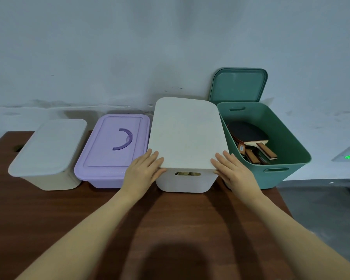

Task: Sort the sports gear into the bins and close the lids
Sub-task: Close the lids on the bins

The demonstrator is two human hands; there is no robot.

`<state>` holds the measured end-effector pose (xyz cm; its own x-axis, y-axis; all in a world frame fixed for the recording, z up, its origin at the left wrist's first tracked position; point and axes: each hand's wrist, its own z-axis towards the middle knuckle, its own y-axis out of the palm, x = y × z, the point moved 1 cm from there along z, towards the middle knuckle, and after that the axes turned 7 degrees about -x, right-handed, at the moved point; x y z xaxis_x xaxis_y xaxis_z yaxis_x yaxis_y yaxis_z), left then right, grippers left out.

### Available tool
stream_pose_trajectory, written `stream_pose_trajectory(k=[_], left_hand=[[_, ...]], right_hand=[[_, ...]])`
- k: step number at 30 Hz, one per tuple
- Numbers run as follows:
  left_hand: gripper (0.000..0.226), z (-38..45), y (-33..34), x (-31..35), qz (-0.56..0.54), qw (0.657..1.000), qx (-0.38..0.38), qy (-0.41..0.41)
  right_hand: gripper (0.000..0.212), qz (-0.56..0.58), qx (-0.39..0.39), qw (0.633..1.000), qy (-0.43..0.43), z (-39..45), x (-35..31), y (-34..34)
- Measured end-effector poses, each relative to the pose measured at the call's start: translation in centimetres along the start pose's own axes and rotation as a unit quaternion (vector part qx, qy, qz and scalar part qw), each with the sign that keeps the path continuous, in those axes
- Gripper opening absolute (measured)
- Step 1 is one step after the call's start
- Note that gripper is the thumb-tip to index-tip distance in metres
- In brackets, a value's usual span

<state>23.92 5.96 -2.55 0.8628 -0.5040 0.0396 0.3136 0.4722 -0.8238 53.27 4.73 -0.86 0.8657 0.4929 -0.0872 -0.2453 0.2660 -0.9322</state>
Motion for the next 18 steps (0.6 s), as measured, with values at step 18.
stream_pose_trajectory(k=[18], left_hand=[[0.053,4.3,-1.4,0.6,-0.007,0.978,-0.187,-0.088]], right_hand=[[0.05,-0.013,-0.122,0.982,0.144,4.4,-1.2,-1.5]])
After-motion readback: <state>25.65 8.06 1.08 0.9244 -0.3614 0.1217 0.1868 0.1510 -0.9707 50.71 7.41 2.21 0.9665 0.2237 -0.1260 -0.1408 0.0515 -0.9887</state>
